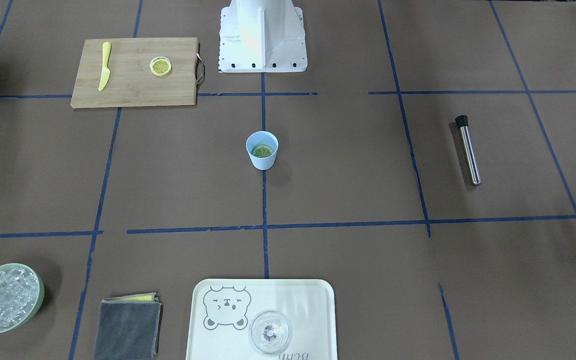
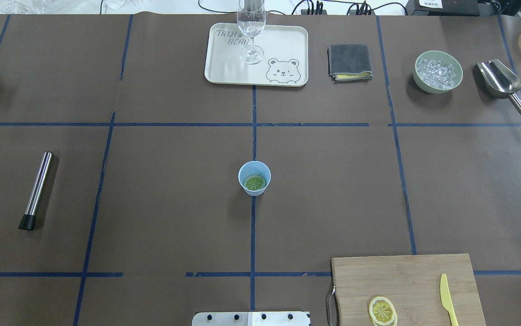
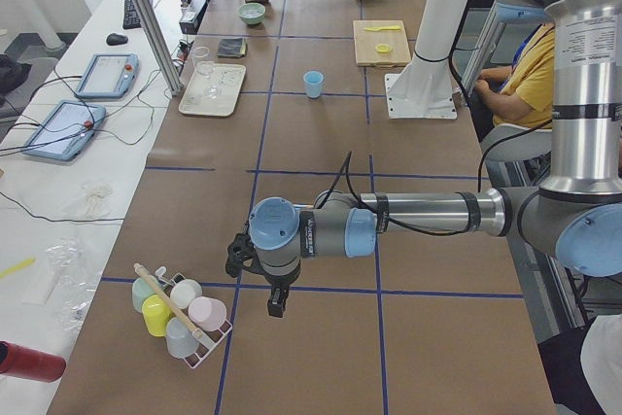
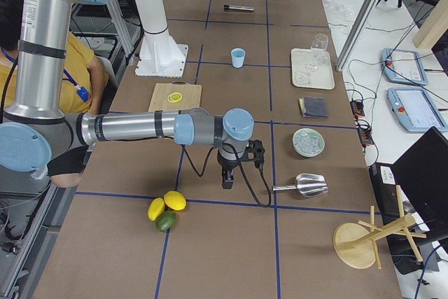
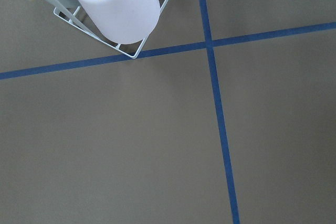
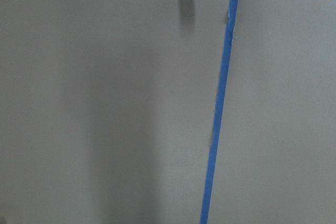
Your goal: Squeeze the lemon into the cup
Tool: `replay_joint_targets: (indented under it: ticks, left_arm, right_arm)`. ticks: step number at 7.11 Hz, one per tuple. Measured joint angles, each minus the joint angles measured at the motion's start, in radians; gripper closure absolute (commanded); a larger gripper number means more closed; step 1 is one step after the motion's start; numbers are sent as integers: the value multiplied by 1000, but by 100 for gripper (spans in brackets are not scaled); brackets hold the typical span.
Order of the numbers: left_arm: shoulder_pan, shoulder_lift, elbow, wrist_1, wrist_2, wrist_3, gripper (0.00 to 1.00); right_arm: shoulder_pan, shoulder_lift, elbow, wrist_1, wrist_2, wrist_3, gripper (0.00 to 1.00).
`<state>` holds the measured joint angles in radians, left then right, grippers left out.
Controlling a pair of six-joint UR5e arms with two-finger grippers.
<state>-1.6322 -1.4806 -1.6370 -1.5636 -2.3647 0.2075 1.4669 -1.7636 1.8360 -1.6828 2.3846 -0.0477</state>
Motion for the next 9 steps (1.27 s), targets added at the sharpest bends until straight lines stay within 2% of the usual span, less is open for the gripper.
replay_joint_targets:
  ticks: [3, 9]
  left_arm:
    - [-1, 2, 1, 6, -1, 0, 0]
    - [1, -11, -16, 50, -5, -3, 0]
  right_arm:
    - [45, -12, -27, 0, 17, -63, 0]
    - [53, -19, -25, 2, 16, -75, 0]
